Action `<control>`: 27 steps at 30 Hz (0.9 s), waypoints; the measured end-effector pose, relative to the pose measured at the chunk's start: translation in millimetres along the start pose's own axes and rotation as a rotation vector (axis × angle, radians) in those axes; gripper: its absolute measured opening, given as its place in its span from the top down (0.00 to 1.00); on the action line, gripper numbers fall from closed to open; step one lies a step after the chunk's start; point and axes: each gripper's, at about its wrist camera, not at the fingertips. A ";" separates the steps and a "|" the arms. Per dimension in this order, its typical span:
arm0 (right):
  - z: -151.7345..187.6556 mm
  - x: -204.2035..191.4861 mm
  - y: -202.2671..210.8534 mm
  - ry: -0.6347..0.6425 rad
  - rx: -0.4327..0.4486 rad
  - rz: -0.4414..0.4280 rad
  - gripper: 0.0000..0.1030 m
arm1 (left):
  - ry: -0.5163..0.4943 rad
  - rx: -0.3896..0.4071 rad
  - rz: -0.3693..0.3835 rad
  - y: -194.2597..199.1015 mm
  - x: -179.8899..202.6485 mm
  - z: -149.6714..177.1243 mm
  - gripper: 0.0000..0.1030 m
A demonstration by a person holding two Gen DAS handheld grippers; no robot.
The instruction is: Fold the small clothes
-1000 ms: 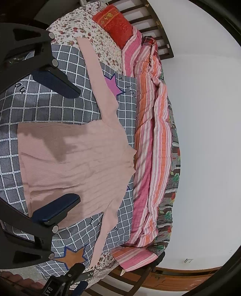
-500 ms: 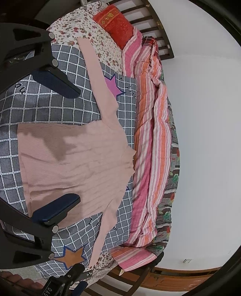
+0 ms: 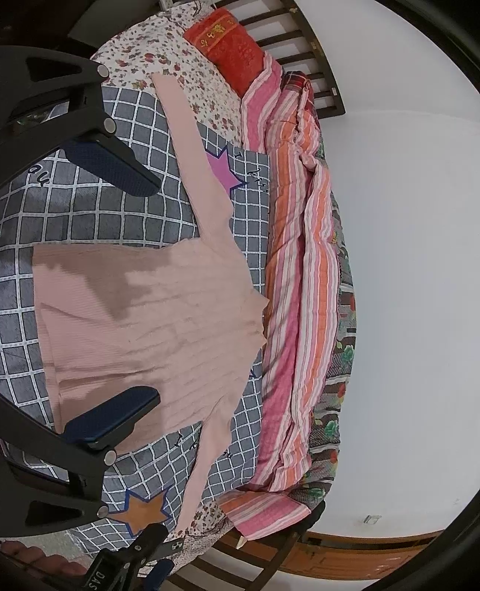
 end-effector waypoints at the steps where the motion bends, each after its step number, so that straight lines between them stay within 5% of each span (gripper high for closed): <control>1: 0.1 0.0 0.0 0.000 0.001 0.000 0.00 | -0.001 0.002 -0.003 -0.2 0.2 0.3 0.00; 13: 2.2 -8.7 -11.1 0.012 0.003 -0.019 0.00 | -0.024 0.004 -0.026 -19.2 -8.1 9.2 0.00; 27: 35.3 -17.7 -99.0 0.029 -0.100 -0.001 0.00 | 0.027 -0.127 -0.093 -101.2 -67.2 48.7 0.00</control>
Point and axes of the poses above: each gripper's, at about its wrist camera, not at the fingertips, and y roughly against the way its jaws point, x to its right, z to its underside, and after that the axes turned 12 degrees about x, right-handed
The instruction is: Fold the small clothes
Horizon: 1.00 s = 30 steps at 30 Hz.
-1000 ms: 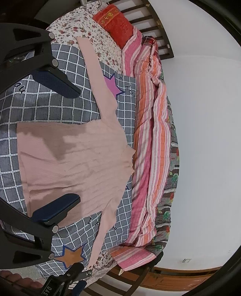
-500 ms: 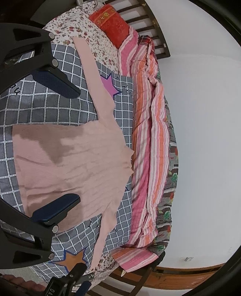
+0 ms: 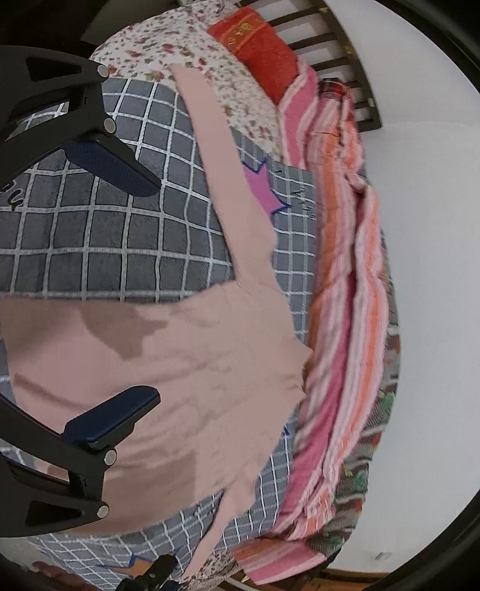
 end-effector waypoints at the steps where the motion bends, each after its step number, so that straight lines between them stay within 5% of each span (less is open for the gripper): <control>1: 0.8 -0.7 -4.8 -0.005 -0.002 0.001 0.00 | 0.010 -0.009 -0.001 -5.9 -3.7 0.6 0.00; 12: 0.6 -9.8 -76.3 -0.115 -0.117 -0.053 0.04 | 0.099 -0.067 -0.026 -71.0 -53.9 0.7 0.03; 17: 0.5 -23.4 -98.2 -0.070 -0.136 -0.062 0.05 | 0.287 -0.112 -0.023 -99.5 -110.4 15.6 0.13; 20: 4.6 -30.6 -105.2 -0.033 -0.142 -0.070 0.05 | 0.412 -0.126 -0.070 -114.4 -152.8 28.7 0.32; 30: 7.5 -32.4 -121.1 -0.006 -0.156 -0.073 0.05 | 0.719 0.001 -0.187 -134.6 -259.8 36.7 0.37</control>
Point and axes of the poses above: each gripper's, at about its wrist camera, not at the fingertips, and y roughly against the way its jaws point, x to its right, z to its underside, and after that the axes turned 12 degrees about x, right-handed
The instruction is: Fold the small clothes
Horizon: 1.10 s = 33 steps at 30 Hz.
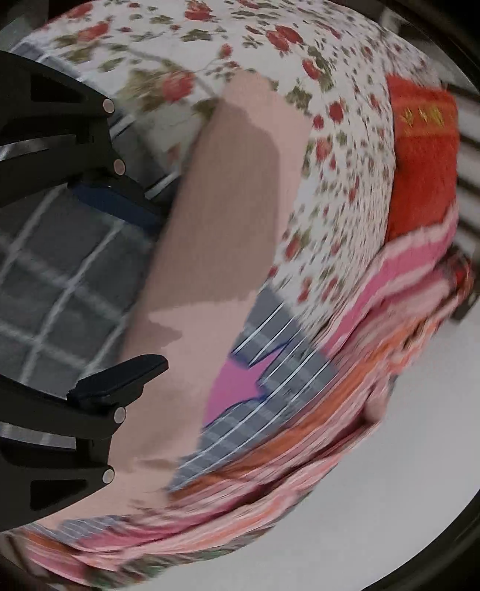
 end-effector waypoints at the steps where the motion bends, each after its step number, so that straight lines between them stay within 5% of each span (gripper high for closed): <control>1: -0.4 2.1 -0.4 0.000 0.001 0.006 0.05 | 0.006 0.012 -0.021 -2.8 -2.3 -4.4 0.38; 4: -1.2 9.6 -0.5 -0.003 0.010 0.016 0.05 | -0.007 0.062 -0.108 -11.7 -7.0 -19.6 0.67; 5: -1.4 14.9 0.2 -0.011 0.015 0.024 0.05 | -0.023 0.073 -0.144 -14.2 -8.5 -24.7 0.87; 6: -1.6 18.7 0.4 -0.018 0.017 0.028 0.05 | -0.034 0.075 -0.163 -16.3 -9.3 -29.1 0.92; 11: -4.9 41.7 5.1 -0.063 0.039 0.040 0.05 | -0.101 0.138 -0.137 1.1 18.7 -42.9 0.93; 20: -18.6 67.3 11.3 -0.010 0.101 0.070 0.05 | -0.396 0.233 0.098 30.4 188.6 -27.7 0.94; 27: -19.8 95.3 14.4 -0.026 0.157 0.056 0.07 | -0.607 0.182 0.299 26.4 337.2 50.9 0.94; 33: -23.4 120.1 5.9 -0.056 0.184 0.061 0.09 | -0.762 0.087 0.397 11.9 406.7 150.9 0.94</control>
Point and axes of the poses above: each gripper's, at about its wrist camera, not at the fingertips, and y roughly against the way its jaws point, x to its right, z to its underside, and after that the axes turned 12 degrees about x, right-handed
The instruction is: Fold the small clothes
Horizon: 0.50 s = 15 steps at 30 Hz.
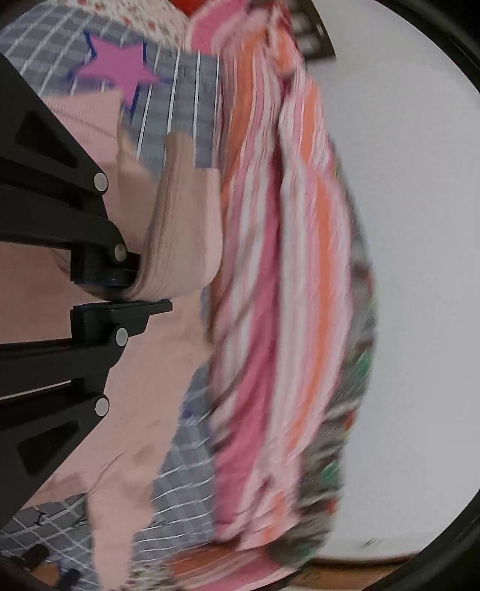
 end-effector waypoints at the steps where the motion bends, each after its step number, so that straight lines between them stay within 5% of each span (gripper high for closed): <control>1: 1.2 3.0 0.1 -0.006 -0.002 -0.001 0.09 | -0.014 -0.014 0.015 -4.4 13.2 7.3 0.94; 7: 7.9 15.0 -0.5 0.009 -0.009 0.016 0.09 | -0.001 -0.116 0.126 -30.0 49.8 41.3 0.92; 10: 5.7 12.7 -8.2 0.006 -0.024 -0.001 0.09 | -0.009 -0.173 0.119 -33.5 47.1 44.3 0.73; 14: -5.4 -8.1 -23.1 0.008 -0.025 -0.070 0.09 | 0.050 -0.099 0.108 -7.1 4.4 38.2 0.23; 15: -7.8 -14.2 -27.0 0.008 -0.027 -0.088 0.10 | 0.074 -0.061 0.120 4.8 -13.7 37.2 0.23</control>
Point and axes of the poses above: each gripper's, at about its wrist camera, not at the fingertips, and y roughly against the way its jaws point, x to its right, z to its underside, and after that the axes turned 12 degrees about x, right-handed
